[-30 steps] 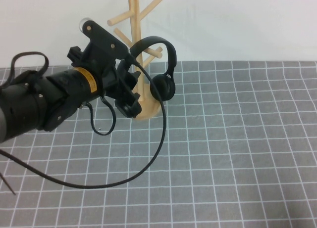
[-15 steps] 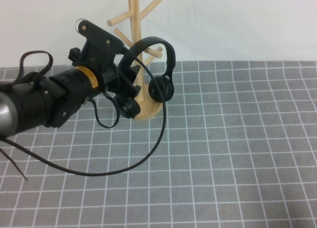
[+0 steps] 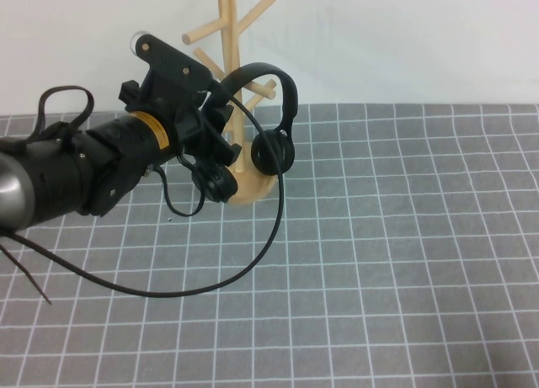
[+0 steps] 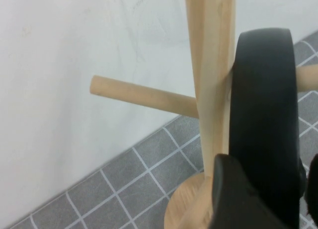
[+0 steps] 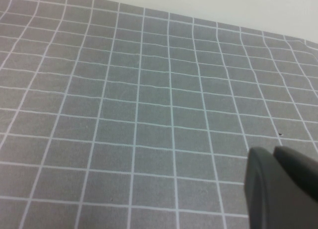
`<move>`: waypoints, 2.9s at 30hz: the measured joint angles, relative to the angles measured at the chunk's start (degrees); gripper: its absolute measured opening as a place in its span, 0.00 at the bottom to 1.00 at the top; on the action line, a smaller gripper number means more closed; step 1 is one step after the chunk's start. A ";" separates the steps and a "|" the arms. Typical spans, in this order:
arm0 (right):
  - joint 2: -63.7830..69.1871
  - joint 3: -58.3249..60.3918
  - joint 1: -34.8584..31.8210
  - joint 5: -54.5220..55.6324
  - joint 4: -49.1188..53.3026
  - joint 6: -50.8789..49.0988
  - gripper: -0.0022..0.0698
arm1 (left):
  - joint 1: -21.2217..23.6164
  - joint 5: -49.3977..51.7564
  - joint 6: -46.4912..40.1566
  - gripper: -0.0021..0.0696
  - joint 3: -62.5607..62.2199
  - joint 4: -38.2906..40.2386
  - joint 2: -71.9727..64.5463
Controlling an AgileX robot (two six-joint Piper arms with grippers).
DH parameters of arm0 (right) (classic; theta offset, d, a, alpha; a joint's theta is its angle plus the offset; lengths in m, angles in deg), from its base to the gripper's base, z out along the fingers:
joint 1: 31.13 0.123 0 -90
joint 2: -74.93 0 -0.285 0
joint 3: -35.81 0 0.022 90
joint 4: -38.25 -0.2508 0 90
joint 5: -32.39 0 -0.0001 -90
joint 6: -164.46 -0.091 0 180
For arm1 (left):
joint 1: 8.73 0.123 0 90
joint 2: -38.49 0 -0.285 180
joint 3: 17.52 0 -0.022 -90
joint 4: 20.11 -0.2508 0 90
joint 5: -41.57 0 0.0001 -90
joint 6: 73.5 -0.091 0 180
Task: Take out the headphones from the headphone stand
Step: Pick up the headphones from the headphone stand
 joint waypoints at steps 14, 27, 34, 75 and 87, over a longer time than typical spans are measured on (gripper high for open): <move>0.00 0.00 0.00 0.00 0.00 0.00 0.02 | 0.00 -1.06 0.00 0.18 0.00 0.00 0.00; 0.00 0.00 0.00 0.00 0.00 0.00 0.02 | -0.21 -2.68 1.40 0.03 0.00 0.00 0.00; 0.00 0.00 0.00 0.00 0.00 0.00 0.02 | -0.55 -2.68 2.15 0.03 0.00 0.00 1.12; 0.00 0.00 0.00 0.00 0.00 0.00 0.02 | -0.71 -6.07 -2.48 0.76 0.00 2.99 -1.76; 0.00 0.00 0.00 0.00 0.00 0.00 0.02 | -0.25 -9.80 -7.30 0.76 0.00 9.15 -4.66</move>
